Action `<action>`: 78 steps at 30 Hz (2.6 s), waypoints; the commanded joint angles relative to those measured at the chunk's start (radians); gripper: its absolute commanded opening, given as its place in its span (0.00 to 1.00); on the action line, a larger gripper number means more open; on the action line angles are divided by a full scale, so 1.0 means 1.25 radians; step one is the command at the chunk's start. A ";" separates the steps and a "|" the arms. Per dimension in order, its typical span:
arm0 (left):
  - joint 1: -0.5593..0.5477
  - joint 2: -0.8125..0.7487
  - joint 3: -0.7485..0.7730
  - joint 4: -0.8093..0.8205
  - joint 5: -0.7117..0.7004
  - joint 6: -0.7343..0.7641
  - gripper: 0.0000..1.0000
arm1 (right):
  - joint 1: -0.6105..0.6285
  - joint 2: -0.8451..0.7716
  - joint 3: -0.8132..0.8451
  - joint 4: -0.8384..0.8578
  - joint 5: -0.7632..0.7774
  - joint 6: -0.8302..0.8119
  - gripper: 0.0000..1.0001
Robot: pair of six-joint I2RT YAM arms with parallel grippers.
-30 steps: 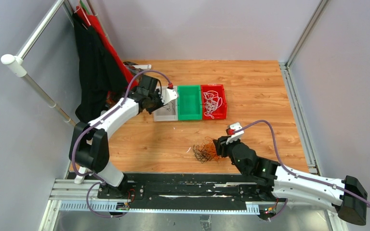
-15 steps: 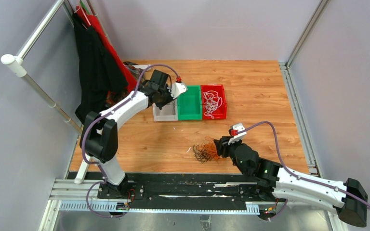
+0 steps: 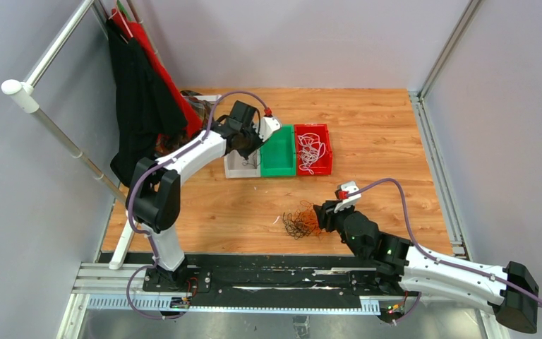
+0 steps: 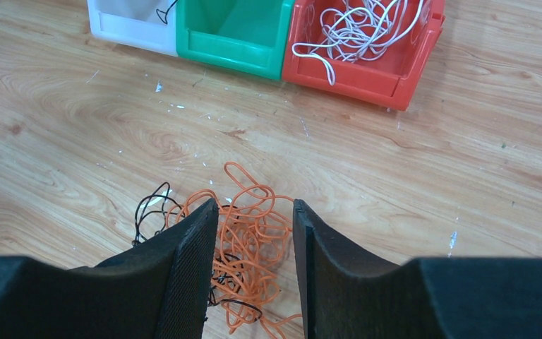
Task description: Untangle the cables
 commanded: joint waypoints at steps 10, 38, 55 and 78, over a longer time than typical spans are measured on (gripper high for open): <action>0.027 0.021 -0.155 0.181 -0.240 0.076 0.01 | -0.005 -0.004 -0.010 -0.005 0.022 0.009 0.43; -0.163 -0.125 -0.095 -0.180 0.383 -0.213 0.90 | -0.010 0.031 0.033 -0.028 0.018 -0.006 0.43; -0.235 -0.029 -0.200 0.079 0.401 -0.428 0.55 | -0.010 0.045 0.038 -0.032 0.045 0.012 0.43; -0.233 -0.217 -0.077 -0.217 0.296 -0.197 0.01 | -0.010 0.099 0.113 0.098 -0.158 -0.091 0.57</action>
